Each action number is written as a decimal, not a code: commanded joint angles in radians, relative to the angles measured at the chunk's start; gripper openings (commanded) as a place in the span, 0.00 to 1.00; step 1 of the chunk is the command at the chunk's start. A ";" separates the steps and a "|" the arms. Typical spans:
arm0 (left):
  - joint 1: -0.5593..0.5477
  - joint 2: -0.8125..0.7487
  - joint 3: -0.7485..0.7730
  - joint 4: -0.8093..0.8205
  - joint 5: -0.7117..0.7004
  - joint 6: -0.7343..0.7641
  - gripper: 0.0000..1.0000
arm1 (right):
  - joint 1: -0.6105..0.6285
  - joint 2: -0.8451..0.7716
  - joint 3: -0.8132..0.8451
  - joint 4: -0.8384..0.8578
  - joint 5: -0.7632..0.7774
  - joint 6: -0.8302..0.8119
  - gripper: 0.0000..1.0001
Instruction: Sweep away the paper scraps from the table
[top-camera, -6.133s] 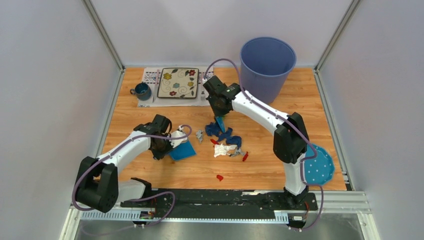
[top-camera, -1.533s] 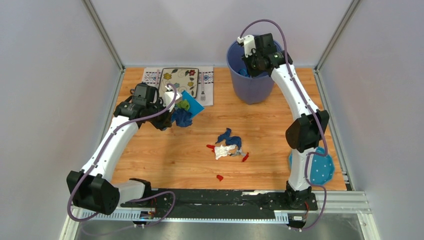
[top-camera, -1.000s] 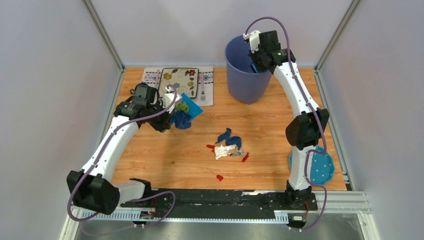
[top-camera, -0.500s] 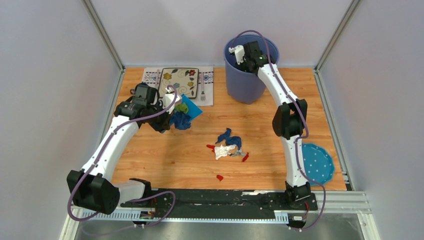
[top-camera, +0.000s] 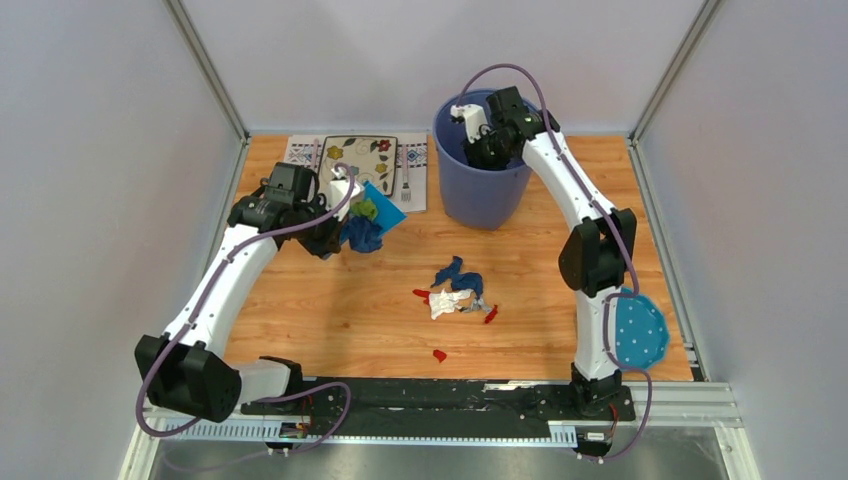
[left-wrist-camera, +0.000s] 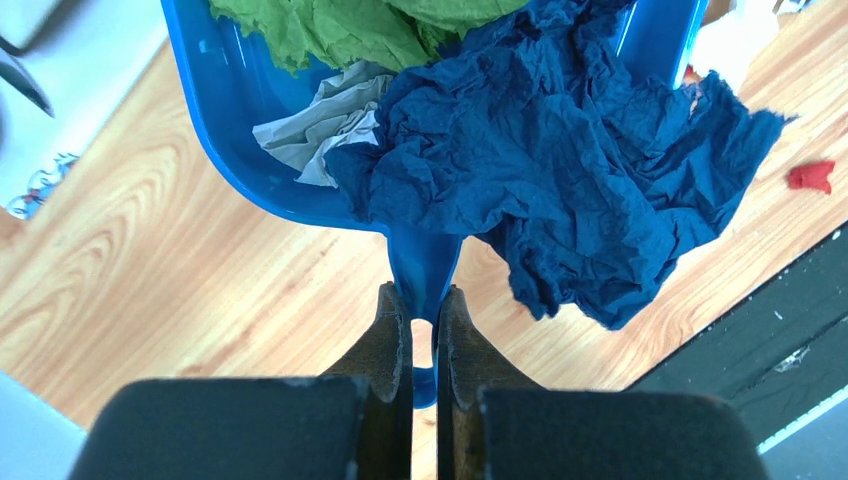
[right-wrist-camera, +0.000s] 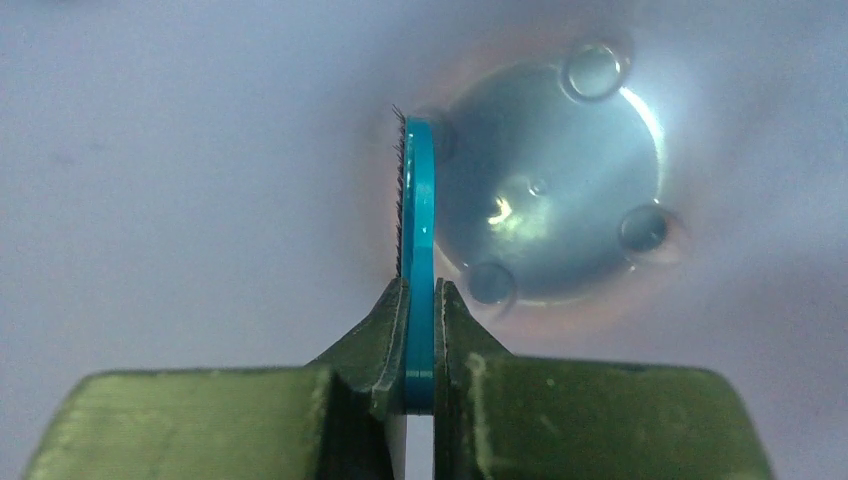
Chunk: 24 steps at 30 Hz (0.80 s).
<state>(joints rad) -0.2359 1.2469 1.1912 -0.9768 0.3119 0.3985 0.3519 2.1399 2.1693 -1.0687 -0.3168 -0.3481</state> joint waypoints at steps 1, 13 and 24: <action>0.001 0.008 0.096 -0.006 0.012 0.007 0.00 | 0.053 -0.095 -0.023 -0.051 -0.082 0.020 0.00; 0.001 0.058 0.263 -0.057 -0.034 0.000 0.00 | 0.167 -0.136 0.089 -0.070 -0.001 0.066 0.00; -0.023 0.196 0.511 -0.092 -0.048 -0.070 0.00 | 0.167 -0.343 0.086 0.200 0.416 0.251 0.00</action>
<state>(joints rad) -0.2386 1.3907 1.6104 -1.0618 0.2787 0.3759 0.5220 1.9514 2.2578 -1.0519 -0.1223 -0.1741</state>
